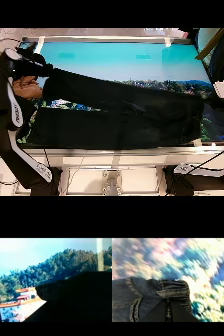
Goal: Fold the clothes and pants, and hang the long-sleeved shirts on hangers.
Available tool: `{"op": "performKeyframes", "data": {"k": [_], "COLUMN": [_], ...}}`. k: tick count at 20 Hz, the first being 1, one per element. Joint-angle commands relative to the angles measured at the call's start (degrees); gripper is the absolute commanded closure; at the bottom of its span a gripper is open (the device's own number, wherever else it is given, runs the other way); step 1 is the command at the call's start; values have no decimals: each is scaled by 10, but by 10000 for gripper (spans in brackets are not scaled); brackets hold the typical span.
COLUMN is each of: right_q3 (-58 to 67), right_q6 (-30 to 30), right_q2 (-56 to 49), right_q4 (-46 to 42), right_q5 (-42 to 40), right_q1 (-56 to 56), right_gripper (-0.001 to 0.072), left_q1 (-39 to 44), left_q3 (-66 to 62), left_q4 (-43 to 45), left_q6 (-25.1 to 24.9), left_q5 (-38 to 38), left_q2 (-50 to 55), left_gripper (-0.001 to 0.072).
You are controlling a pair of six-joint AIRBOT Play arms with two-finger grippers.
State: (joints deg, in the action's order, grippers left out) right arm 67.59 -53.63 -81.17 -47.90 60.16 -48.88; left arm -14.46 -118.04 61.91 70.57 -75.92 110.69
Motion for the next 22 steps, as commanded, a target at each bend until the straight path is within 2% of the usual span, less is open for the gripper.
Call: {"op": "performKeyframes", "data": {"k": [1, 5, 7, 9, 12, 16, 21, 22], "right_q3": [40, 35, 25, 25, 25, 25, 26, 29], "right_q6": [6, 1, -3, -42, -89, -106, -165, -165], "right_q2": [37, 36, 25, 3, -32, -90, -134, -134], "right_q4": [12, 9, 9, 9, 9, 10, 13, 14], "right_q5": [17, 5, -41, -99, -201, -287, -374, -377], "right_q1": [0, 24, 54, 85, 130, 189, 235, 238], "right_gripper": [666, 666, 667, 666, 667, 667, 666, 666], "left_q1": [-14, -20, -20, -20, -20, -3, 12, 12], "left_q3": [0, 5, 38, 54, 54, 54, 54, 53], "left_q4": [41, 42, 42, 42, 50, 50, 51, 52], "left_q6": [13, 15, 15, 16, 84, 97, 103, 111], "left_q5": [2, 3, 35, 57, 152, 278, 299, 303], "left_q2": [-61, -84, -83, -67, -38, -9, 31, 35], "left_gripper": [695, 695, 695, 695, 695, 695, 692, 547]}}
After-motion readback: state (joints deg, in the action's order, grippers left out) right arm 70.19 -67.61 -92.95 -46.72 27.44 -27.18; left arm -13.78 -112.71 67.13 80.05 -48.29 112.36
